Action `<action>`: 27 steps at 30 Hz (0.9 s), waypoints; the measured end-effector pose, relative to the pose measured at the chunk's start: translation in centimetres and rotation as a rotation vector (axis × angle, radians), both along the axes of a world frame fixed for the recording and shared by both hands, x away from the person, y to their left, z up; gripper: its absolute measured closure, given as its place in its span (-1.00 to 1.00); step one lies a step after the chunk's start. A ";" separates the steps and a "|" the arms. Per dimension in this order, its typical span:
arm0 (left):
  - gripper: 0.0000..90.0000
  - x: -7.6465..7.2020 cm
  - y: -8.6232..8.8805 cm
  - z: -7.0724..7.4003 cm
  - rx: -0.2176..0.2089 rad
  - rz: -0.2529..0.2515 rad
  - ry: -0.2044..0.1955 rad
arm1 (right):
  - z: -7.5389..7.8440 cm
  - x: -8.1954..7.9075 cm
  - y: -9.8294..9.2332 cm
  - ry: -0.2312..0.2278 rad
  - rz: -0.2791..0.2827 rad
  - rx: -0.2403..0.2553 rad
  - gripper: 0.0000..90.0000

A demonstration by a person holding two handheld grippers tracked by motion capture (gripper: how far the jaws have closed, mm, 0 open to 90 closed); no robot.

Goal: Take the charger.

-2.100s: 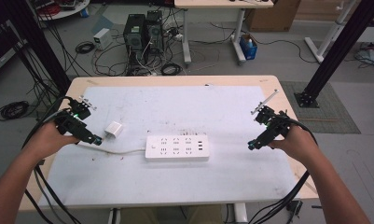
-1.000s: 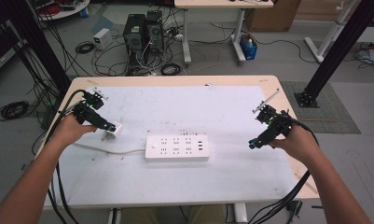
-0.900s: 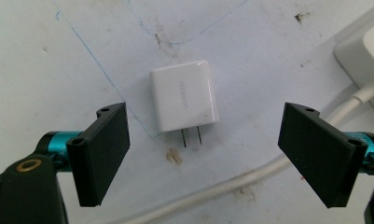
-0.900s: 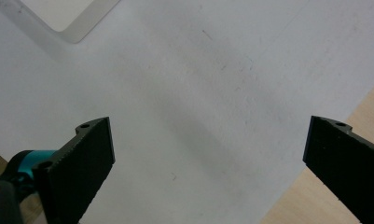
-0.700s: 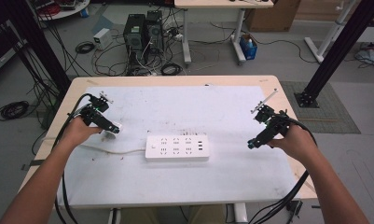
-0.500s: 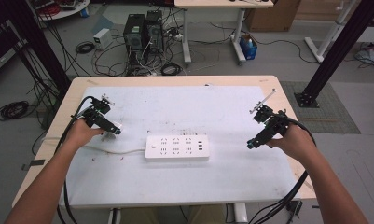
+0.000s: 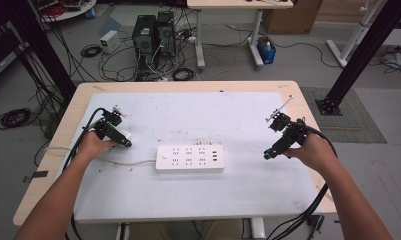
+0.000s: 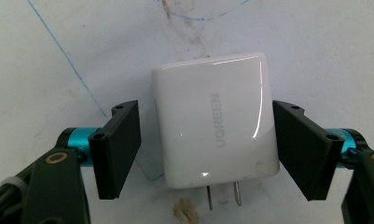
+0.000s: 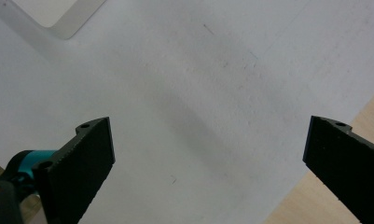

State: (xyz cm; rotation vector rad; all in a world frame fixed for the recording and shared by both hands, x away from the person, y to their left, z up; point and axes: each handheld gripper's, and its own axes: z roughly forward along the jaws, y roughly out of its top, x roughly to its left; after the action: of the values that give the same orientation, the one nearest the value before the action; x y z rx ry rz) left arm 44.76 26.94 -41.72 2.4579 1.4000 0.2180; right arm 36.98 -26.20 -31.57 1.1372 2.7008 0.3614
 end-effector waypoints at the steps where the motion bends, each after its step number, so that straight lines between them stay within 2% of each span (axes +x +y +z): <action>1: -0.41 0.0 0.0 0.1 0.000 0.001 -0.001 | 0.0 0.0 0.0 0.001 0.001 -0.002 -0.97; 9: -0.14 -0.1 0.1 0.3 -0.012 -0.019 -0.004 | -0.2 0.1 -0.1 0.007 -0.001 -0.001 -0.97; 17: -0.05 -0.3 0.4 0.4 -0.006 -0.020 -0.006 | -0.3 0.1 0.0 0.003 0.000 -0.001 -0.97; 21: -0.05 -0.6 0.2 0.7 -0.016 -0.042 -0.028 | -0.3 0.0 -0.1 0.004 -0.008 -0.001 -0.97; 24: -0.05 -0.9 0.0 1.4 -0.043 -0.055 -0.050 | -0.4 0.1 -0.2 0.002 -0.007 0.004 -0.97; 27: -0.05 -1.2 0.0 2.4 -0.044 -0.070 -0.069 | -0.5 0.0 -0.2 0.001 -0.006 0.007 -0.97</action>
State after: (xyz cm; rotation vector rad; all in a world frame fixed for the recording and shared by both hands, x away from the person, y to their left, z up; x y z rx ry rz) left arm 43.55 26.90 -39.35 2.4346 1.2751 0.2505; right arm 37.01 -26.39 -32.09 1.1480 2.6985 0.3695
